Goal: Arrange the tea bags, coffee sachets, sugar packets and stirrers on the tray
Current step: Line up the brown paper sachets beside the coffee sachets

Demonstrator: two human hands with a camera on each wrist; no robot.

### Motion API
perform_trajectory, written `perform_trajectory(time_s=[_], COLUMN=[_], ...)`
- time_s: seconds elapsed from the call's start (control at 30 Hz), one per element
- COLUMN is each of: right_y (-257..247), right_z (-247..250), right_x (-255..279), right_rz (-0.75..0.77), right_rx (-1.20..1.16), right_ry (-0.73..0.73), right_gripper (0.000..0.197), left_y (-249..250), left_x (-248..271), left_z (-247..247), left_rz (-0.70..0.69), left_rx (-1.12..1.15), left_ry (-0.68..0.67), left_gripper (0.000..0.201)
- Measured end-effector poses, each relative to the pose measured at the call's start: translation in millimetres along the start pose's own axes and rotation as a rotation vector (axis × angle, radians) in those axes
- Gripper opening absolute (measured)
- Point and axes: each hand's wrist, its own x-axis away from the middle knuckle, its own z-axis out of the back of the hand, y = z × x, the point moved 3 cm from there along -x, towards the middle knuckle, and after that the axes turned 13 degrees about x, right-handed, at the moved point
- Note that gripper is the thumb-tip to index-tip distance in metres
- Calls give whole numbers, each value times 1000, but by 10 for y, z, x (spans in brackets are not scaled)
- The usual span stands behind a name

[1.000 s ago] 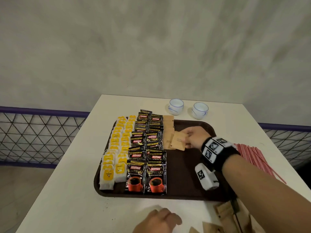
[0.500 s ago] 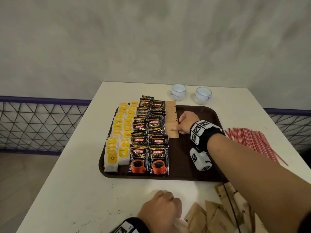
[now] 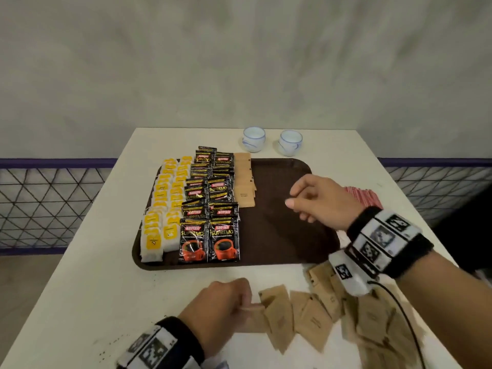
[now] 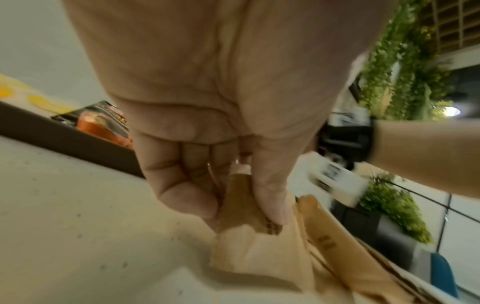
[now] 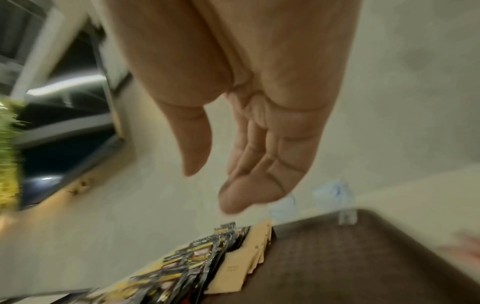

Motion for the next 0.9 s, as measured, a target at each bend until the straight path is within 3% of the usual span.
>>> perform_trajectory(time_s=[0.13, 0.27, 0.43, 0.57, 0.63, 0.73, 0.77, 0.8, 0.87, 0.9], right_y=[346, 659, 790, 689, 682, 561, 514, 505, 547, 567], right_z=[137, -90, -447, -744, -941, -1124, -1133, -1146, -1162, -1161], right_x=[1171, 1898, 2125, 2240, 2222, 2229, 2248, 2226, 2115, 2115], right_rz=[36, -44, 7, 135, 94, 53, 43, 26, 52, 70], right_rx=[266, 299, 393, 678, 744, 836, 840, 794, 789, 777], right_ry=[-209, -232, -197, -20, -100, -159, -180, -220, -97, -183], right_gripper=[18, 23, 60, 50, 48, 20, 25, 36, 40, 37], left_y=[57, 9, 94, 287, 351, 406, 412, 430, 397, 399], left_x=[27, 74, 96, -58, -157, -217, -216, -187, -157, -145], left_z=[40, 23, 40, -257, -371, -457, -479, -502, -566, -594], left_rz=[-30, -2, -1, -15, 8, 55, 47, 35, 58, 62], left_rx=[181, 87, 117, 69, -51, -46, -59, -86, -179, -238], left_ry=[78, 170, 262, 49, 38, 90, 111, 118, 79, 69], left_gripper=[29, 22, 21, 19, 20, 17, 13, 20, 53, 68])
